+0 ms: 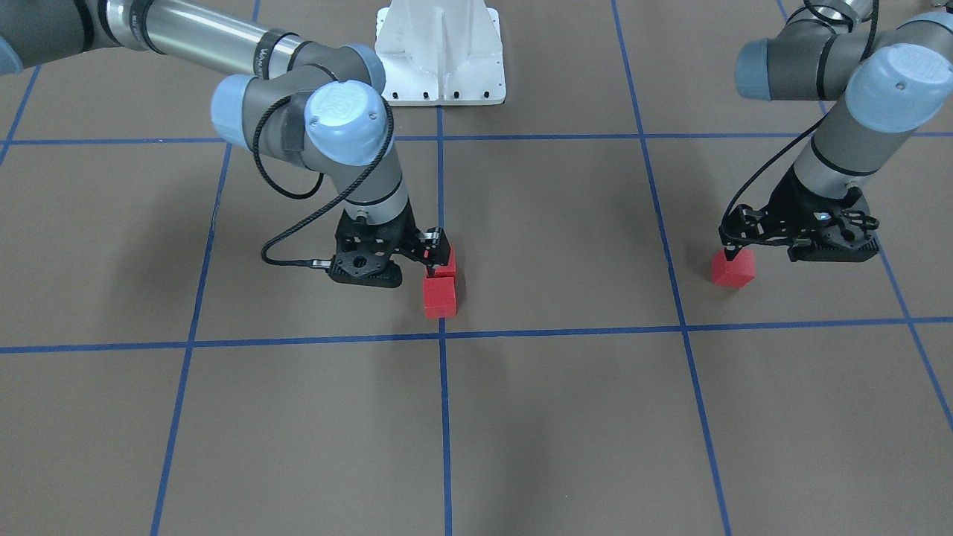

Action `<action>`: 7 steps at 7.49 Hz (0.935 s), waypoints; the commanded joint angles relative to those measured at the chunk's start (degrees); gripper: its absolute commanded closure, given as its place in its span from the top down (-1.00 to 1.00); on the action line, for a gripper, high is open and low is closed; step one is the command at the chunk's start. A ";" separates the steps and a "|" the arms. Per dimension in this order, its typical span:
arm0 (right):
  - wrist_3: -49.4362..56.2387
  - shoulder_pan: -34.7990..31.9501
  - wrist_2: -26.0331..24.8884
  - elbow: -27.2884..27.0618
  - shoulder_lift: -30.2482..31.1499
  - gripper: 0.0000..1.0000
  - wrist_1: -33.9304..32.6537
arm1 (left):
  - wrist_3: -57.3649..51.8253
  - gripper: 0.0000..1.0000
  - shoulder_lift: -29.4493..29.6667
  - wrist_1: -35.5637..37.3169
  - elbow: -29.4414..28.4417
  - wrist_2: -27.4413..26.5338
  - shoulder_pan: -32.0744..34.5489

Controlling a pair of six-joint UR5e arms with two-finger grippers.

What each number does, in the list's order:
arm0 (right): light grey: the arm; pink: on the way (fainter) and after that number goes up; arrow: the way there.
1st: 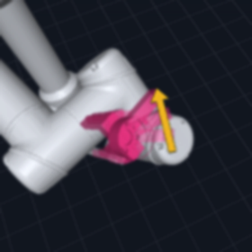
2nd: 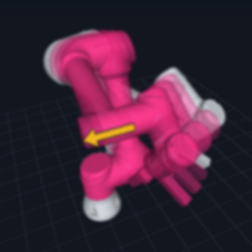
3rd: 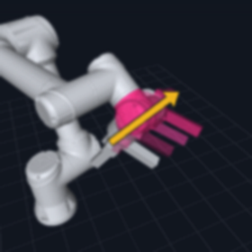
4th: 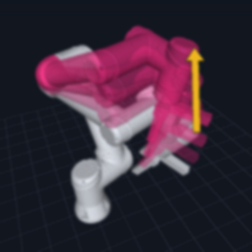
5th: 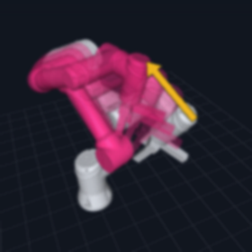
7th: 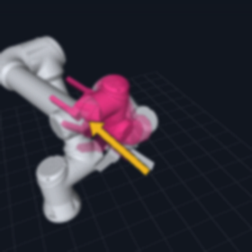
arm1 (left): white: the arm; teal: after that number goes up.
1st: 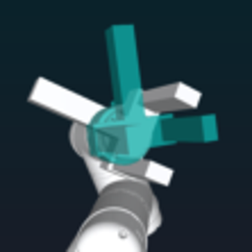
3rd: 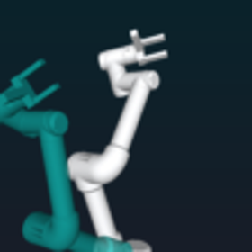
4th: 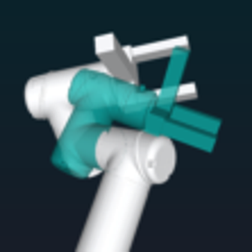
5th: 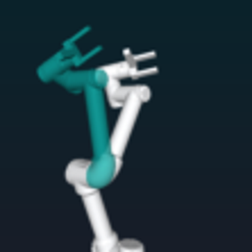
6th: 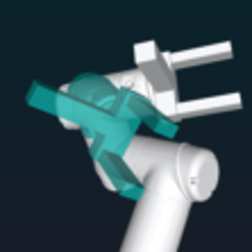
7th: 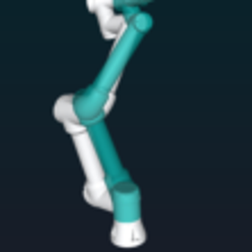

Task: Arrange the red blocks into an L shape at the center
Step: 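Lower the cube against the center cube and open the right gripper, then grasp the remaining red cube with the left gripper while the right arm draws back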

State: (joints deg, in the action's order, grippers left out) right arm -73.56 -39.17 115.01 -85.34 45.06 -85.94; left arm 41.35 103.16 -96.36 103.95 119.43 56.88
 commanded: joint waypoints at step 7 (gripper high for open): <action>10.89 -7.41 3.11 -5.09 9.43 0.99 0.16 | 1.19 1.00 -5.77 -18.60 -6.75 -0.77 -5.29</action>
State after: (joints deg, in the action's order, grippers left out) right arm -62.69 -46.54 118.25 -90.40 54.37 -85.85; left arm 42.83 97.70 -114.93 97.35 118.73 51.79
